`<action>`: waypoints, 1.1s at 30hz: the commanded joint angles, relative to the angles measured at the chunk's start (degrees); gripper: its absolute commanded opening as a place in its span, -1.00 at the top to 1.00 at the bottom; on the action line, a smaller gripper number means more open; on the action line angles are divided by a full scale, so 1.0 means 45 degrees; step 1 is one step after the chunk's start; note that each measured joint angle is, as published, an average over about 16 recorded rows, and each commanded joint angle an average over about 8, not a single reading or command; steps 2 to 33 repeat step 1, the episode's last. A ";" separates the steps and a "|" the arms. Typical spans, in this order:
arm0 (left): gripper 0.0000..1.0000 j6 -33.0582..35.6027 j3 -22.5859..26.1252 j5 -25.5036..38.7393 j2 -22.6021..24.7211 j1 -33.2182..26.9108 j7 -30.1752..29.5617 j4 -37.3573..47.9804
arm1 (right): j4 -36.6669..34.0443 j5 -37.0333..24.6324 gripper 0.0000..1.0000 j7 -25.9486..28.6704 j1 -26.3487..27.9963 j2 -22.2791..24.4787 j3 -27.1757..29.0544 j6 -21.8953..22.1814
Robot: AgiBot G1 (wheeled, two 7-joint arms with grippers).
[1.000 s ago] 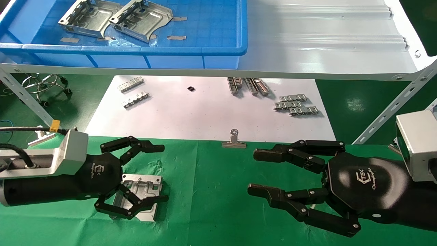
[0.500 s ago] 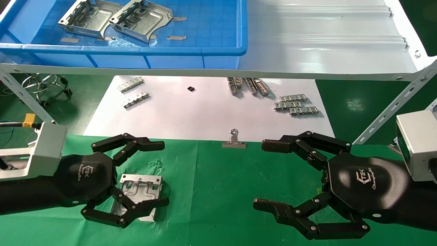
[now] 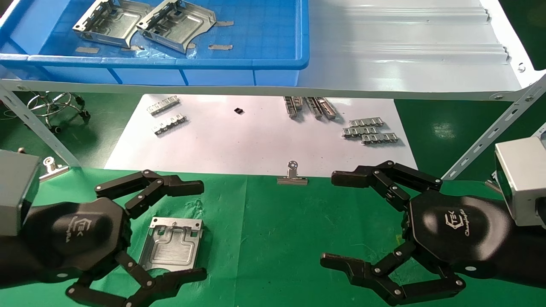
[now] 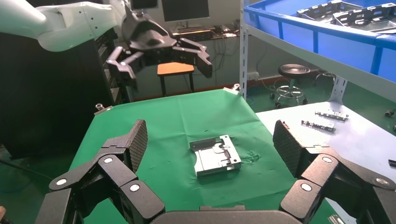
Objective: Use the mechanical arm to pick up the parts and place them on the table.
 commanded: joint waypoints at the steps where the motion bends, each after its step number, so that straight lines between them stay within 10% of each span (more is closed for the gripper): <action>1: -1.00 -0.0088 -0.0550 -0.0142 -0.0200 0.0431 -0.0615 -0.0786 | 0.0000 0.0000 -1.00 0.0000 0.0000 0.0000 0.0000 0.0000; 33: -1.00 -0.0088 -0.0550 -0.0142 -0.0200 0.0431 -0.0615 -0.0786 | 0.0000 0.0000 -1.00 0.0000 0.0000 0.0000 0.0000 0.0000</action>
